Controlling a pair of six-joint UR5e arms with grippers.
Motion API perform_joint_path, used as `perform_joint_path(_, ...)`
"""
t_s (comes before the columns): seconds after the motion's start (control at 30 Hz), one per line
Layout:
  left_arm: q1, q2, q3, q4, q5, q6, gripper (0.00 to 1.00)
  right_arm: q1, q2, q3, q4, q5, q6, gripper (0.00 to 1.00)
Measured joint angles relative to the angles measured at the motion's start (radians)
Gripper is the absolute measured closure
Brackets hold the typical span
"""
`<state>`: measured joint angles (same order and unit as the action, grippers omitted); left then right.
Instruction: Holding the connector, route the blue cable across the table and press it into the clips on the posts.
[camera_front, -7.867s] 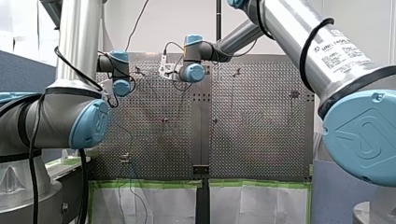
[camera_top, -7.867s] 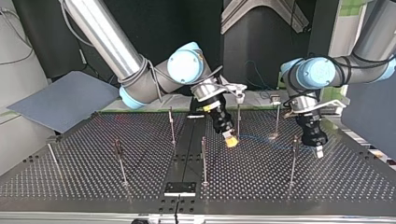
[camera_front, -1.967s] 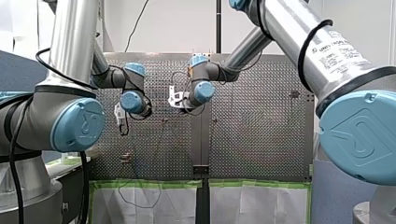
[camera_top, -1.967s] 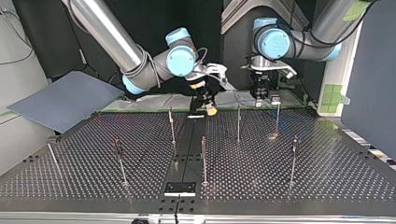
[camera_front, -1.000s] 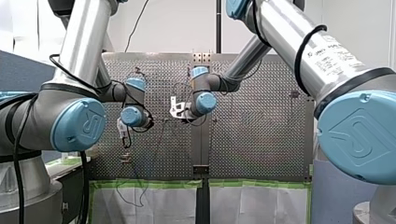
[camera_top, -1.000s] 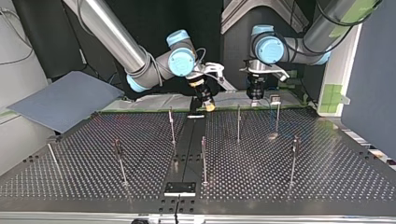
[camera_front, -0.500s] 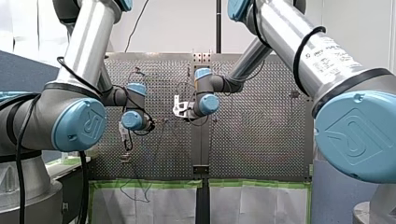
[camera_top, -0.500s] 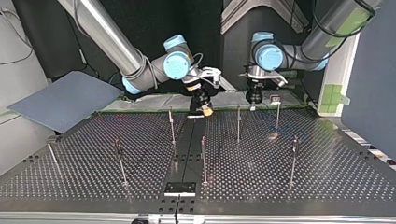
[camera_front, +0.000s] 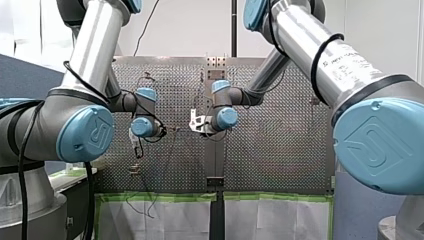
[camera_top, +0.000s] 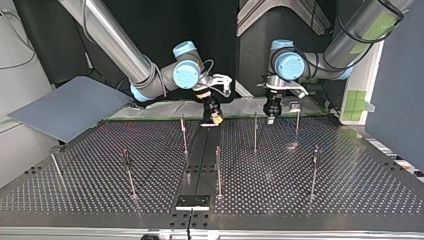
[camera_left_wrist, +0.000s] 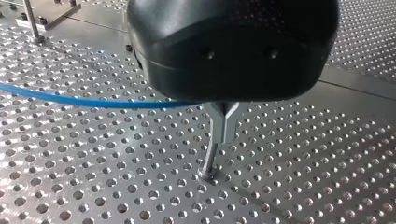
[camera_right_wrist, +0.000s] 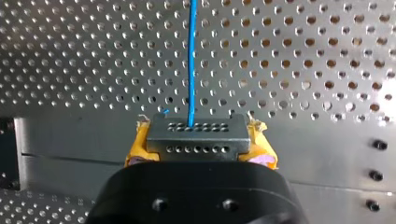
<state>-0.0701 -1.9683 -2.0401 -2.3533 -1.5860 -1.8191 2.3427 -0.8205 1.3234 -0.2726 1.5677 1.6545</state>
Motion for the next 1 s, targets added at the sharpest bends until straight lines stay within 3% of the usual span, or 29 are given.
perform_joint_path(0.57, 0.041, -0.067, 0.117, -0.053, 0.023, 0.009, 1.0, -0.051, 0.001, 0.0, -0.041, -0.009, 0.021, 1.0)
perform_joint_path(0.8, 0.054, -0.067, 0.172, -0.065, 0.033, 0.01, 1.0, -0.059, 0.001, -0.004, -0.043, -0.027, 0.019, 1.0)
perform_joint_path(1.0, 0.063, -0.067, 0.184, -0.071, 0.037, 0.016, 1.0, -0.059, 0.001, -0.01, -0.043, -0.029, 0.017, 1.0)
